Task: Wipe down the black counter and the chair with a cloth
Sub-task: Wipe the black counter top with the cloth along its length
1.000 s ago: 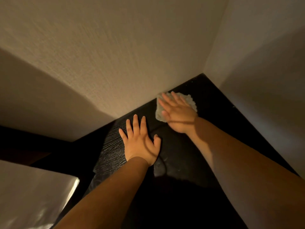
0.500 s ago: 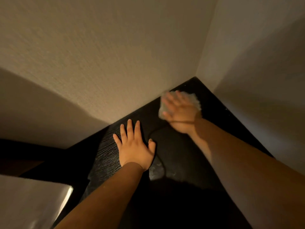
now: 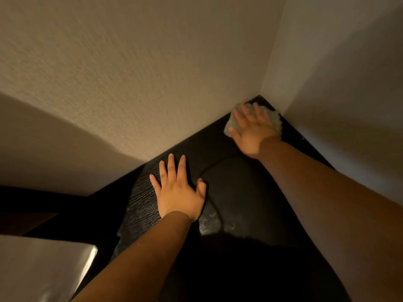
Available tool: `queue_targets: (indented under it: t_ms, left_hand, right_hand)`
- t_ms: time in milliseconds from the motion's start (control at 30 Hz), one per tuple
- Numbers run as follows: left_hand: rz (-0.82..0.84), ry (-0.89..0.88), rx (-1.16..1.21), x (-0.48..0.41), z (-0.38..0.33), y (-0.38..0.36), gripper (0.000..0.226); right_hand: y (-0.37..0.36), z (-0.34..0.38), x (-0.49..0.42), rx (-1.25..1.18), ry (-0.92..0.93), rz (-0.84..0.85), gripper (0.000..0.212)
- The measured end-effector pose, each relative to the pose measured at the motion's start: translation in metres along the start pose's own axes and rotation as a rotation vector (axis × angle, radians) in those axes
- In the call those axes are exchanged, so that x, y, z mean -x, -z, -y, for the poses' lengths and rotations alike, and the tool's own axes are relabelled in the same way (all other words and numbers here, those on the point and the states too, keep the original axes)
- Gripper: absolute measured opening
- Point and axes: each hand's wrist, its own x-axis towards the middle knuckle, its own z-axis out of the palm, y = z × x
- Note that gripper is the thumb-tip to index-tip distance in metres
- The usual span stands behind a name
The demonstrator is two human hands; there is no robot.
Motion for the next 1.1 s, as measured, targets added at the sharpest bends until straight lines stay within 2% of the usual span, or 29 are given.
queue_targets:
  t_ms: [167,233,367,567,667,833,1000,1100]
  left_hand:
    - [0.000,-0.006,-0.008,0.000,0.000,0.000,0.088]
    - [0.009,-0.007,-0.009,-0.001,0.000,0.000,0.088]
    - [0.016,-0.005,-0.020,-0.001,0.000,0.002,0.089]
    - [-0.010,-0.004,-0.020,-0.001,-0.001,0.002,0.088]
    - [-0.010,-0.003,-0.002,-0.002,-0.001,0.001,0.085]
    - [-0.015,-0.004,0.000,-0.001,-0.003,0.003,0.082]
    - [-0.020,0.003,-0.001,0.000,-0.004,0.004,0.080]
    - [-0.025,0.002,-0.009,-0.002,-0.002,0.002,0.080]
  right_hand:
    - [0.003,-0.006,0.003,-0.065,-0.230,-0.024,0.075]
    - [0.000,0.003,0.013,-0.075,-0.268,0.004,0.079]
    - [-0.010,0.015,0.024,-0.034,-0.229,-0.054,0.088]
    - [0.009,-0.015,-0.019,0.010,-0.184,-0.071,0.089]
    - [0.003,-0.005,0.008,-0.128,-0.147,-0.014,0.090]
    - [-0.014,0.004,0.049,-0.066,-0.047,-0.015,0.100]
    - [0.011,-0.031,0.002,-0.105,-0.071,0.019,0.083]
    - [0.011,-0.039,0.011,-0.095,-0.072,0.040,0.079]
